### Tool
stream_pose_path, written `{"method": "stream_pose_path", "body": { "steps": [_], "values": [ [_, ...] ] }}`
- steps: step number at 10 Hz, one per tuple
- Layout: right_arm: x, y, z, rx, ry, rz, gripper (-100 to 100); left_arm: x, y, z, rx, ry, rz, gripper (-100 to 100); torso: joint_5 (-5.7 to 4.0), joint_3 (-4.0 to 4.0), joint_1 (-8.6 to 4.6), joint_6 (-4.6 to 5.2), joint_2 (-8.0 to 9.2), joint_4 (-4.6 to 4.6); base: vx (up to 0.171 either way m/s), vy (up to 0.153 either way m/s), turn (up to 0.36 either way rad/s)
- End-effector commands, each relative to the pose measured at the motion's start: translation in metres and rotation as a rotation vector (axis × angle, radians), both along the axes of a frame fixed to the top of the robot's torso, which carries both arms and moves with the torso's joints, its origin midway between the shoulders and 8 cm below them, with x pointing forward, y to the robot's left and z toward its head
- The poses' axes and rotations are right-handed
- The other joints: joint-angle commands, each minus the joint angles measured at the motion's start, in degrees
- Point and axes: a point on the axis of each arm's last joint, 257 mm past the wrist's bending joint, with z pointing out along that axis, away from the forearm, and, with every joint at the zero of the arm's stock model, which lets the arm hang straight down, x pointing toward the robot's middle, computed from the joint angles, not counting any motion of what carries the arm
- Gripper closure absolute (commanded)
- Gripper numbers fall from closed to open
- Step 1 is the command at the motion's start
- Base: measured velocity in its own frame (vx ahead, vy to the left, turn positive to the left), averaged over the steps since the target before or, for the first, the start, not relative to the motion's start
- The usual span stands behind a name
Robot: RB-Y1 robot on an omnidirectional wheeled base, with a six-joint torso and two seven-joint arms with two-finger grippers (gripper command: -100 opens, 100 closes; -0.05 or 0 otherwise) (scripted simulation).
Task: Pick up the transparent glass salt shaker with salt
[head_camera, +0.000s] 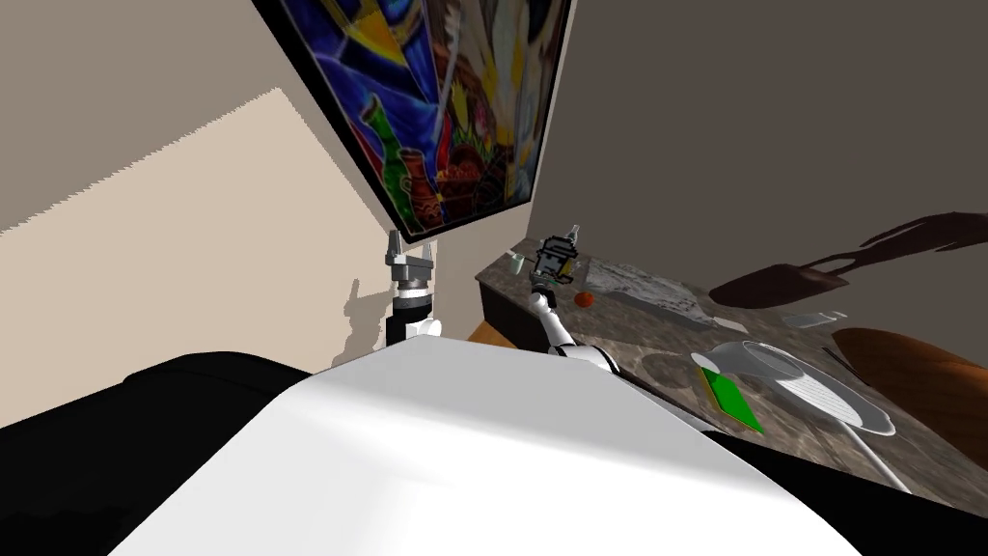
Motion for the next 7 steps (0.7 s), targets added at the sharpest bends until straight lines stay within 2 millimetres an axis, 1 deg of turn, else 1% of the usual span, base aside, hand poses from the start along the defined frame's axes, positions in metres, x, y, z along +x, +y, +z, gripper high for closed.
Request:
{"method": "stream_pose_path", "body": {
  "steps": [1, 2, 3, 4, 5, 6, 7],
  "values": [
    [0.009, -0.006, 0.011, 0.005, -0.020, -0.045, -100, 0.000, 0.000, 0.000, 0.000, 0.000, 0.000, 0, 0.00, 0.00, 0.00, 0.00, 0.00, 0.00, -0.067, -0.099, 0.187],
    [0.009, -0.005, 0.002, -0.001, 0.004, -0.043, -100, 0.000, 0.000, 0.000, 0.000, 0.000, 0.000, 0, -0.02, 0.02, -0.12, -0.03, 0.04, 0.01, -0.069, -0.089, 0.140],
    [0.016, -0.010, 0.016, 0.005, -0.024, -0.082, -100, 0.000, 0.000, 0.000, 0.000, 0.000, 0.000, 0, -0.03, 0.03, -0.10, 0.00, 0.05, 0.01, -0.087, -0.098, 0.223],
    [0.017, -0.008, 0.014, 0.002, -0.015, -0.079, -100, 0.000, 0.000, 0.000, 0.000, 0.000, 0.000, 0, -0.02, 0.06, -0.13, -0.03, 0.10, 0.03, -0.070, -0.076, 0.146],
    [0.013, -0.009, -0.002, -0.004, 0.018, -0.081, -100, 0.000, 0.000, 0.000, 0.000, 0.000, 0.000, 0, -0.02, 0.04, -0.07, 0.01, 0.06, 0.02, -0.033, -0.023, 0.012],
    [0.022, -0.012, 0.016, 0.001, -0.012, -0.118, -100, 0.000, 0.000, 0.000, 0.000, 0.000, 0.000, 0, 0.01, -0.03, 0.07, 0.02, -0.05, -0.01, -0.071, -0.045, 0.258],
    [0.022, -0.011, 0.014, 0.000, -0.006, -0.117, -100, 0.000, 0.000, 0.000, 0.000, 0.000, 0.000, 0, 0.02, 0.02, 0.06, -0.04, 0.03, 0.01, -0.080, -0.069, 0.127]
  ]
}}
